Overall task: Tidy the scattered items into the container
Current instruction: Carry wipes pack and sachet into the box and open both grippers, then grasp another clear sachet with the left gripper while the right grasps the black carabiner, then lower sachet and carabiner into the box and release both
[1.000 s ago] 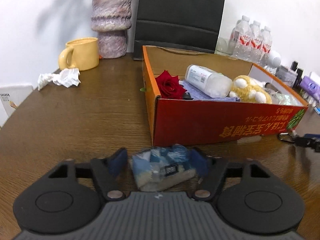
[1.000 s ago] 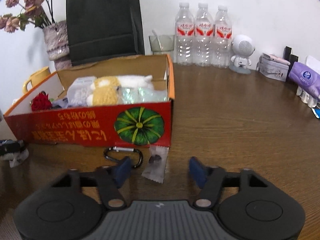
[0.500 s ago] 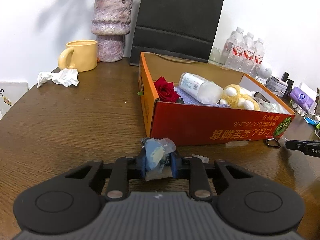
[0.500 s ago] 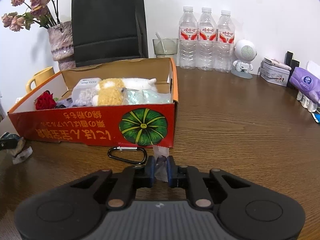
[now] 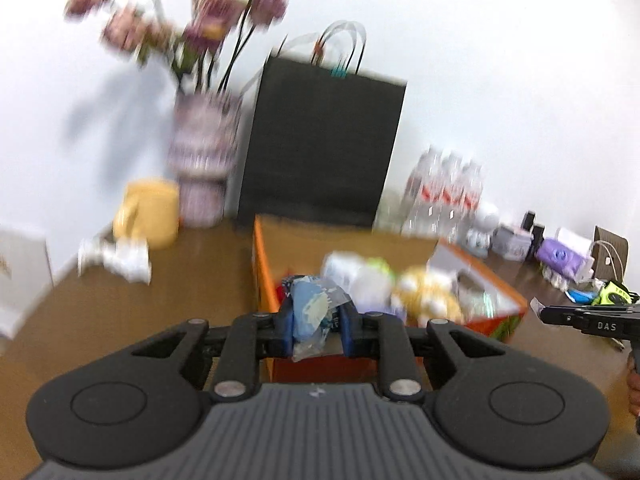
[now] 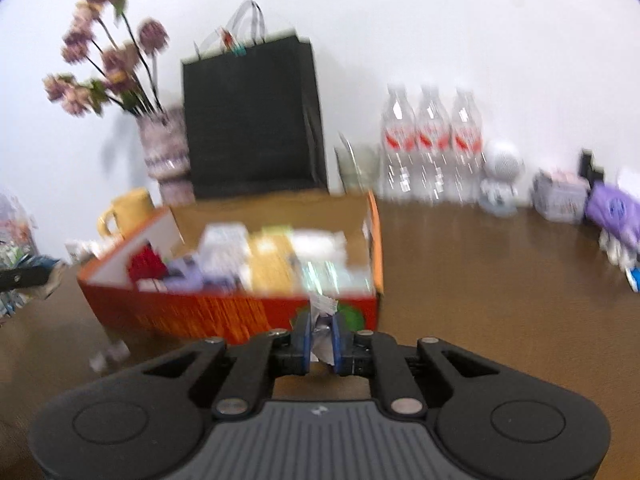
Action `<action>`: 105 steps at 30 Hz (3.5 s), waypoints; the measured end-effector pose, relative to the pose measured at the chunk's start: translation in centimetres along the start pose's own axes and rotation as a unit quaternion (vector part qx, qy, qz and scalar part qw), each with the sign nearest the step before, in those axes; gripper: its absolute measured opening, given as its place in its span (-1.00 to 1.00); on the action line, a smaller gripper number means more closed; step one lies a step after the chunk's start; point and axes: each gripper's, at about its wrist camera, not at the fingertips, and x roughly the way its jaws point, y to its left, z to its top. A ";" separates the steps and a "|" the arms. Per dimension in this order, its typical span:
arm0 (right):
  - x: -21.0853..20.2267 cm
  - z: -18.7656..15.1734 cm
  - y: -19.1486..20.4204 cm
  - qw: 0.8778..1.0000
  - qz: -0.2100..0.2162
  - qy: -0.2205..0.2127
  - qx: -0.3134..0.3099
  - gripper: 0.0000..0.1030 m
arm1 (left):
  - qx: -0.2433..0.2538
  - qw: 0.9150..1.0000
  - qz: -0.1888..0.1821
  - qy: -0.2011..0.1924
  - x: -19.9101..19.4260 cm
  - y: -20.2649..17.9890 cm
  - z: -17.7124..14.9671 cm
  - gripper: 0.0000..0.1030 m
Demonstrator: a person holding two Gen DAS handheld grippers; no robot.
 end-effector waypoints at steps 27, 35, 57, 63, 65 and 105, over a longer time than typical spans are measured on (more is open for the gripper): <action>18.4 9.0 3.4 0.999 -0.004 0.049 -0.011 0.90 | -0.012 0.998 0.028 0.057 17.4 -1.8 4.2 1.00; 17.3 9.0 4.1 0.997 -0.016 0.060 -0.038 1.00 | -0.009 0.997 0.045 0.068 17.4 -2.1 4.2 1.00; 8.2 7.4 2.8 0.998 -0.006 0.013 -0.067 1.00 | 0.006 1.000 0.002 0.026 8.7 -0.5 3.6 1.00; 4.1 3.3 1.9 0.997 -0.020 0.033 -0.074 1.00 | 0.030 0.999 0.011 0.041 5.6 -0.5 0.9 1.00; 3.6 2.0 1.9 0.996 -0.024 0.048 -0.072 1.00 | 0.033 0.998 0.015 0.049 5.0 -0.5 -0.1 1.00; 6.6 -3.3 3.3 0.997 -0.006 0.079 0.021 0.02 | 0.053 0.990 -0.023 0.130 5.7 -3.0 -6.7 -0.62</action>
